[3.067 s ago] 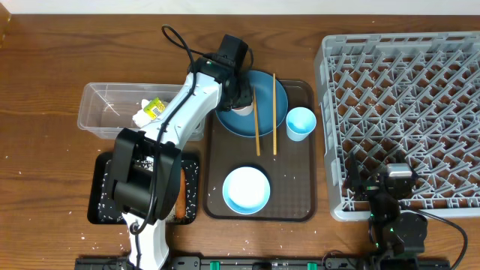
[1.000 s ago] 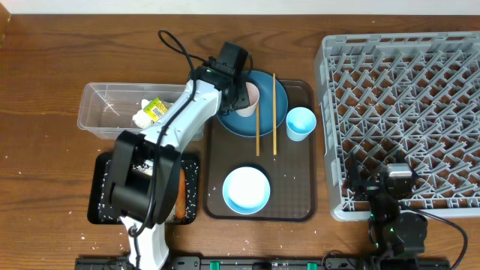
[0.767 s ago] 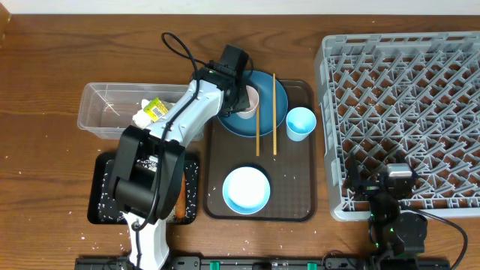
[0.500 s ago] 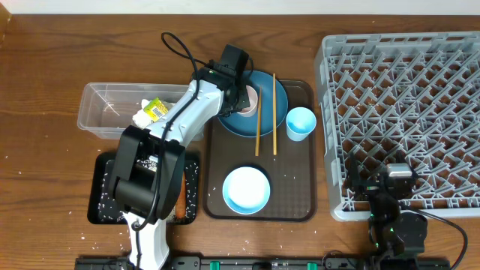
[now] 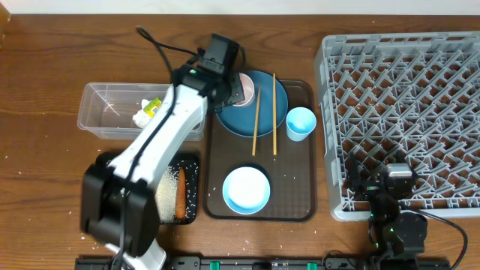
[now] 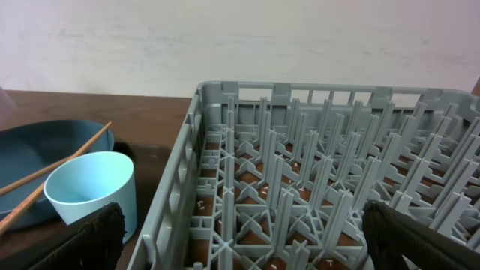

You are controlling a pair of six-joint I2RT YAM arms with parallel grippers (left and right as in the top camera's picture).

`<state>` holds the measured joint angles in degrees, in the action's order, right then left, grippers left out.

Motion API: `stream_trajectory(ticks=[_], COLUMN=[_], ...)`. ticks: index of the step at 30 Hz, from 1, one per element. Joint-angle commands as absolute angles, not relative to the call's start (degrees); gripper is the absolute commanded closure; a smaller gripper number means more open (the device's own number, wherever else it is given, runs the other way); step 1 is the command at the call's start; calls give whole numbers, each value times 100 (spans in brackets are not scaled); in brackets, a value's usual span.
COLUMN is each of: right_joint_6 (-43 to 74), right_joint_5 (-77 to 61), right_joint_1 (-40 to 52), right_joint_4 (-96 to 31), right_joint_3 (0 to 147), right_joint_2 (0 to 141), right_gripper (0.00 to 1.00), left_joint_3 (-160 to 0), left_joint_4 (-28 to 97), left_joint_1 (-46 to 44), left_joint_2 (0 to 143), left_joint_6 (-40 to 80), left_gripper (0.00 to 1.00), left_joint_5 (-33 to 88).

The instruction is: Sort waste into correct bins and load items into the dishwasher rack

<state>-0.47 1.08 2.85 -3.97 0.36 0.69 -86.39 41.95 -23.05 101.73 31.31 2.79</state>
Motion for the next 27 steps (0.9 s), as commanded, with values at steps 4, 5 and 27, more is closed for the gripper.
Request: stream_trajectory(ticks=[4,5,27], right_joint_6=[-71,-71,-71], right_joint_5=[106,106,106], right_joint_1=[231,231,231], right_joint_4=[-419,-416,-429], right_joint_3=[32,32,32], right_joint_2=[38,38,38], right_gripper=[1,1,1], left_joint_3=[-8659,-8659,-8656], left_joint_4=[5057,5242,6121], left_joint_1=[-2279,-2279,-2281], left_joint_2=[9192,9052,8036], left_joint_6=[2467,2117,707], left_gripper=[94,94,94], left_joint_5=[908,1323,5280])
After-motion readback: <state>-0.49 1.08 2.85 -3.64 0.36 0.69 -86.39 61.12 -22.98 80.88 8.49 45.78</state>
